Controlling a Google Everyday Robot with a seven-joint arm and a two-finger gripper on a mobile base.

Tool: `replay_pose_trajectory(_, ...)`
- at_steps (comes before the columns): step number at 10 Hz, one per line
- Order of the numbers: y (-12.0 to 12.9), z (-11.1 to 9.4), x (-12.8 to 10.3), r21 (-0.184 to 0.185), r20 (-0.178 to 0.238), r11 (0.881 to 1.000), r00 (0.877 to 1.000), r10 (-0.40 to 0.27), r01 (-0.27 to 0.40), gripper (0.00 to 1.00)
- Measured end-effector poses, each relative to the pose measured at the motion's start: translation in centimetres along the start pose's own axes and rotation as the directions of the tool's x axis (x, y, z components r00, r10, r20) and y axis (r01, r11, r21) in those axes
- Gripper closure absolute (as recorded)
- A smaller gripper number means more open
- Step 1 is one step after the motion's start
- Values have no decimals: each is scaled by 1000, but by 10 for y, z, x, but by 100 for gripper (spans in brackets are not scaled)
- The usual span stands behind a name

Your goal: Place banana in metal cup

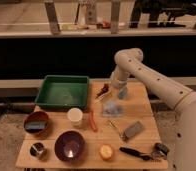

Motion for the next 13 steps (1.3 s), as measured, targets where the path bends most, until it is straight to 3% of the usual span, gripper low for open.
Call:
replay_pose_trajectory(2,14,9,-27,-63,53,991,992,-112,116,100)
replay_pose_trajectory(5,25,12,-64,-121,127,961,964,-232,247,100)
replay_pose_trajectory(7,28,14,-93,-141,174,940,942,-285,311,100)
replay_pose_trajectory(9,40,19,-130,-141,239,914,909,-342,381,100)
replay_pose_trajectory(10,45,22,-153,-121,281,897,882,-379,425,100)
replay_pose_trajectory(12,47,22,-189,-31,357,866,814,-457,499,100)
replay_pose_trajectory(13,48,22,-207,31,398,843,767,-503,536,100)
